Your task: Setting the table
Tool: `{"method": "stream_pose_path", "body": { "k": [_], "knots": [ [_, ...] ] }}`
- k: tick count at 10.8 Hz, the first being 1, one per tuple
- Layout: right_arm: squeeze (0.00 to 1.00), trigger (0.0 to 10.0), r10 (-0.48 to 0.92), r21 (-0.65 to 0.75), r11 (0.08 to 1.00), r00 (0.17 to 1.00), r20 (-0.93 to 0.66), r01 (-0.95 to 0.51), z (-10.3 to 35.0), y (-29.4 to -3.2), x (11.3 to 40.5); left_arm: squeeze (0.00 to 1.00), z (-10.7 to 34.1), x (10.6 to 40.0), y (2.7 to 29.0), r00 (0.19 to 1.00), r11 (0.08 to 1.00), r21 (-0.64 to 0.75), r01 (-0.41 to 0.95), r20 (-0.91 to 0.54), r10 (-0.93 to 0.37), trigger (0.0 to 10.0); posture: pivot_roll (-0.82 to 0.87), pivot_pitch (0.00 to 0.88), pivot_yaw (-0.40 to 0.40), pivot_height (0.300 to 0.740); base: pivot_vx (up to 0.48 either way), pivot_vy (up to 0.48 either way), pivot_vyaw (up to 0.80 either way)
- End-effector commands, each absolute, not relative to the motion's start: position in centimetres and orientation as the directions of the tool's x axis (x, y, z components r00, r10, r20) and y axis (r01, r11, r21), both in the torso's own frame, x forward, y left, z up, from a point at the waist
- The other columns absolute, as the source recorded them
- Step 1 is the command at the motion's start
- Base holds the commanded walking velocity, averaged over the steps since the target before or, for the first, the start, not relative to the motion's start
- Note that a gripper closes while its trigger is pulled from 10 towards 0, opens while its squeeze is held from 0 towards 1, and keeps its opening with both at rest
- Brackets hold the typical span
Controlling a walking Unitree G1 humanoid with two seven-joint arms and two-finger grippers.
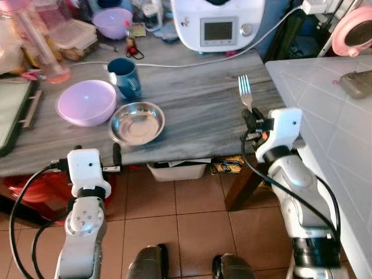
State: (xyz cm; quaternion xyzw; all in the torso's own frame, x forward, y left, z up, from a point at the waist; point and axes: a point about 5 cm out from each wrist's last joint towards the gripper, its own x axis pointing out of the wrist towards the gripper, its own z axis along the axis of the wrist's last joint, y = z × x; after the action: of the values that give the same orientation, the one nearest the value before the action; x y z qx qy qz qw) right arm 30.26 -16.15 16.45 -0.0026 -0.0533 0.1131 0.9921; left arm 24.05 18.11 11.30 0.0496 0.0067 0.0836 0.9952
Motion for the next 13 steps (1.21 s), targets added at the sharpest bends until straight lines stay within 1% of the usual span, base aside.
{"method": "stream_pose_path", "body": {
  "k": [1, 4, 7, 8, 10, 11, 13],
  "knots": [
    [0.00, 10.0, 0.225, -0.020, 0.974, 0.964, 0.144, -0.225, 17.3, -16.1, 30.7, 0.00, 11.3, 23.7, 18.6, 0.984, 0.976, 0.126, -0.176, -0.013, 0.179, 10.0, 0.04, 0.152, 0.055, 0.740, 0.000, 0.000, 0.80],
    [0.00, 10.0, 0.129, 0.077, 0.987, 0.982, 0.139, -0.140, 17.2, -16.9, 31.1, 0.00, 11.5, 23.6, 18.7, 0.984, 0.977, 0.121, -0.175, -0.014, 0.178, 10.0, 0.04, 0.155, 0.058, 0.740, 0.000, 0.000, 0.72],
    [0.00, 10.0, 0.011, 0.170, 0.985, 0.996, 0.090, -0.026, 16.5, -17.5, 32.1, 0.00, 11.5, 23.5, 18.6, 0.985, 0.978, 0.126, -0.167, -0.020, 0.171, 10.0, 0.06, 0.170, 0.060, 0.740, 0.000, 0.000, 0.00],
    [0.00, 10.0, 0.003, 0.188, 0.982, 0.997, 0.073, -0.017, 16.3, -17.4, 32.4, 0.00, 11.6, 23.4, 18.7, 0.985, 0.977, 0.126, -0.170, -0.021, 0.173, 10.0, 0.06, 0.172, 0.064, 0.740, 0.000, 0.000, 0.00],
    [0.00, 10.0, 0.002, 0.248, 0.969, 1.000, 0.026, -0.008, 15.8, -16.6, 33.1, 0.00, 11.6, 22.9, 18.8, 0.985, 0.977, 0.133, -0.165, -0.033, 0.171, 10.0, 0.07, 0.192, 0.074, 0.740, 0.000, 0.000, 0.00],
    [0.00, 10.0, 0.020, 0.293, 0.956, 1.000, -0.002, -0.019, 15.7, -15.0, 34.0, 0.00, 11.6, 22.3, 19.0, 0.985, 0.977, 0.149, -0.154, -0.048, 0.163, 10.0, 0.10, 0.221, 0.092, 0.740, 0.000, 0.000, 0.00],
    [0.00, 10.0, 0.029, 0.370, 0.929, 0.999, -0.031, -0.016, 15.8, -13.5, 34.9, 0.00, 11.7, 21.7, 19.3, 0.985, 0.976, 0.162, -0.148, -0.061, 0.160, 10.0, 0.12, 0.240, 0.098, 0.740, 0.000, 0.000, 0.00]
  ]
}}
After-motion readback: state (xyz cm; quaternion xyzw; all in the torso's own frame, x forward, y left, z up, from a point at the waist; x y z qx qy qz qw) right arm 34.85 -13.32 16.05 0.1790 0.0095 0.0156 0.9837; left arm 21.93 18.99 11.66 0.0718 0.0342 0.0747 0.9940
